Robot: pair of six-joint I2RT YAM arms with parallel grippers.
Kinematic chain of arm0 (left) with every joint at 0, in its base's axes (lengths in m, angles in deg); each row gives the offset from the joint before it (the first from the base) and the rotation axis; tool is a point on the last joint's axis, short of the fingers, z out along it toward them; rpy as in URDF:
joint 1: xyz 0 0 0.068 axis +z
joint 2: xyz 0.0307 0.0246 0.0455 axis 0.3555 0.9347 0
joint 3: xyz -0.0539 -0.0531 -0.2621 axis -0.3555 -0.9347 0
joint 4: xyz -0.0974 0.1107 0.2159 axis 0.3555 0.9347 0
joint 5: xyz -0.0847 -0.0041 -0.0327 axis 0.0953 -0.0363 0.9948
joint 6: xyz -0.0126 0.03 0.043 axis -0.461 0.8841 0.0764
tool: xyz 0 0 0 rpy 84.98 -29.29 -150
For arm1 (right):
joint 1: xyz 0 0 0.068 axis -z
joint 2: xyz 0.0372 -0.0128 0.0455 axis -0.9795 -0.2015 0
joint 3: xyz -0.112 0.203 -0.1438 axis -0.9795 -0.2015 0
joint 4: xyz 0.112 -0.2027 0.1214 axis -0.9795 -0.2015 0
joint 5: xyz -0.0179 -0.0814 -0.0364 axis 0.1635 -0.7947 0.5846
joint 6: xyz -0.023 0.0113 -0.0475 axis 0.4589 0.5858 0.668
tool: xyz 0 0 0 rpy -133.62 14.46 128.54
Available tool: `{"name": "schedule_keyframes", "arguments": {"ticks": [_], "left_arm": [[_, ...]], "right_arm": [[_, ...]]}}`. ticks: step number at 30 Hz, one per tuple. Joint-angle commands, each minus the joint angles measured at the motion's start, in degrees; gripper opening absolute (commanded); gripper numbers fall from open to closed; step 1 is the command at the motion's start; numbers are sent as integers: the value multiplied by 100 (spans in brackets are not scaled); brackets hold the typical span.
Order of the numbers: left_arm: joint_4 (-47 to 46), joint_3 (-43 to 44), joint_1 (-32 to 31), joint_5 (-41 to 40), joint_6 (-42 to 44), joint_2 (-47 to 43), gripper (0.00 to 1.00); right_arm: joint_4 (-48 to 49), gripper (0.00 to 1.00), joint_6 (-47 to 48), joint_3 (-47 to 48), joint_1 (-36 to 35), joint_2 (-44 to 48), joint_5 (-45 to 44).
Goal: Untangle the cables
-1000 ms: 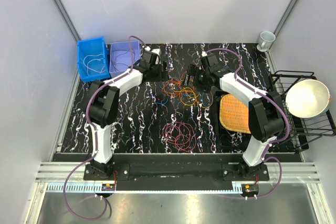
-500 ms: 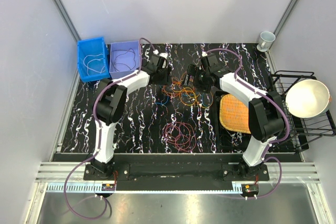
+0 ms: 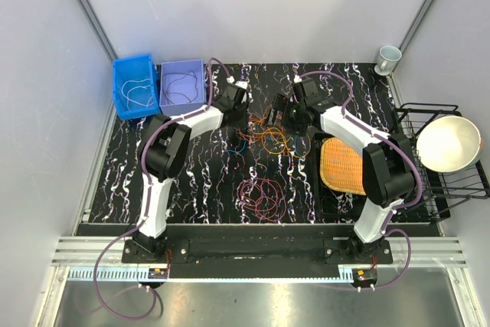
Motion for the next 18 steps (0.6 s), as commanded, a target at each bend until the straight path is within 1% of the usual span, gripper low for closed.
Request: {"name": "schedule_keyframes", "arguments": {"ticks": [1, 5, 9, 14, 15, 18], "left_arm": [[-227, -275, -71, -404, -90, -95, 33], [-245, -416, -89, -439, -81, -122, 0], [-253, -434, -150, -300, 15, -219, 0], [-210, -337, -273, -89, 200, -789, 0], [-157, -276, -273, 77, 217, -886, 0], [71, -100, -282, 228, 287, -1377, 0]], "right_arm": [[147, 100, -43, 19, 30, 121, 149], [165, 100, -43, 19, 30, 86, 175], [182, 100, -25, 28, 30, 51, 219], [357, 100, 36, -16, 30, 129, 456], [402, 100, 36, -34, 30, 164, 517], [630, 100, 19, -156, 30, 358, 675]]}}
